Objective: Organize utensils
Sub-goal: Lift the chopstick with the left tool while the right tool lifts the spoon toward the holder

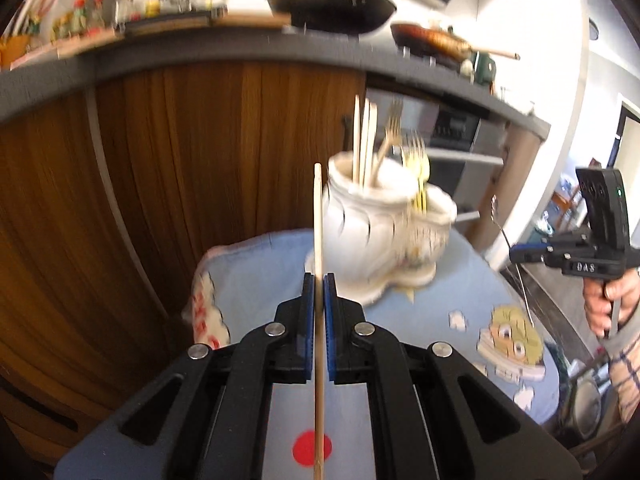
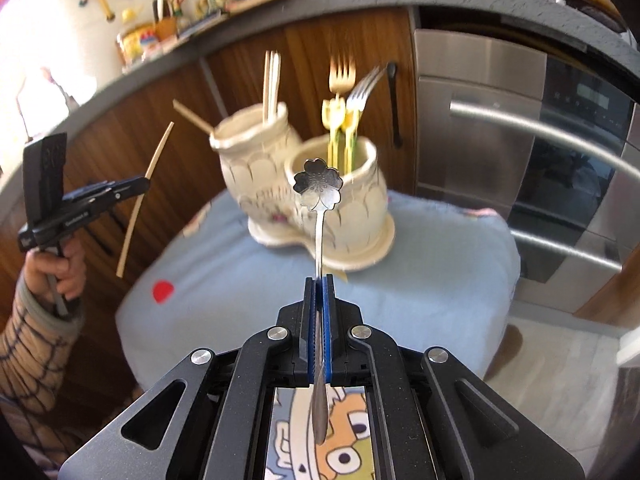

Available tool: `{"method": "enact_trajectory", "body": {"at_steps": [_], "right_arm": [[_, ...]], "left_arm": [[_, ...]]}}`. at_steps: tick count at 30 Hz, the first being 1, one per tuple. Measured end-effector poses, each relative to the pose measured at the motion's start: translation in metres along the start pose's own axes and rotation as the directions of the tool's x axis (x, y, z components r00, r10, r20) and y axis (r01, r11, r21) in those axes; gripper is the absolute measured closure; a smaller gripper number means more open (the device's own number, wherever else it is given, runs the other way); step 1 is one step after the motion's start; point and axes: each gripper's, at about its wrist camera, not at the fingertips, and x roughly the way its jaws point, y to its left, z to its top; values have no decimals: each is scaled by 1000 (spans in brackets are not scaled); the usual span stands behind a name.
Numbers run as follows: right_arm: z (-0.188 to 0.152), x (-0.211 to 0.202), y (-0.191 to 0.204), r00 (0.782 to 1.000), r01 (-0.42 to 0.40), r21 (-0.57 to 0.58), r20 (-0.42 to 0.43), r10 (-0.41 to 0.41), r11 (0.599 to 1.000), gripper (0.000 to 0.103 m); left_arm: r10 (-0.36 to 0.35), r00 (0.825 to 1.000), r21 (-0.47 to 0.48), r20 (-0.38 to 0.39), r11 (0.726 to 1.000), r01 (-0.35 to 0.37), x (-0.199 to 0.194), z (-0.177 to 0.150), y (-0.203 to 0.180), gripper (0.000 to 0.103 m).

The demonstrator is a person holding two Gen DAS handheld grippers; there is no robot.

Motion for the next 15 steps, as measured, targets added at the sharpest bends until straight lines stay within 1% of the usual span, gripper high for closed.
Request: {"method": "enact_trajectory", "body": {"at_steps": [3, 5, 6, 8, 11, 13, 15], "right_arm": [[10, -7, -2, 998, -19, 25, 56, 17, 1000, 99], [16, -9, -5, 996, -30, 39, 90, 26, 999, 99], [19, -11, -6, 994, -40, 44, 103, 35, 998, 99], [24, -15, -5, 991, -50, 48, 130, 43, 998, 99], [31, -18, -4, 984, -63, 51, 167, 54, 997, 99], [38, -18, -3, 980, -75, 53, 189, 63, 996, 99], [43, -18, -4, 976, -83, 55, 208, 70, 995, 99]], "left_arm": [[-2, 997, -15, 82, 1000, 3, -7, 19, 0, 99], [3, 990, -22, 144, 1000, 0, -11, 34, 0, 99], [4, 987, -30, 162, 1000, 1, -12, 39, 0, 99], [-16, 977, -58, 213, 998, 29, -14, 52, 4, 99], [-33, 954, -86, 298, 994, 61, -15, 67, 8, 99], [-31, 943, -98, 332, 993, 67, -12, 73, 8, 99], [-26, 927, -108, 375, 992, 71, -7, 82, 8, 99]]}}
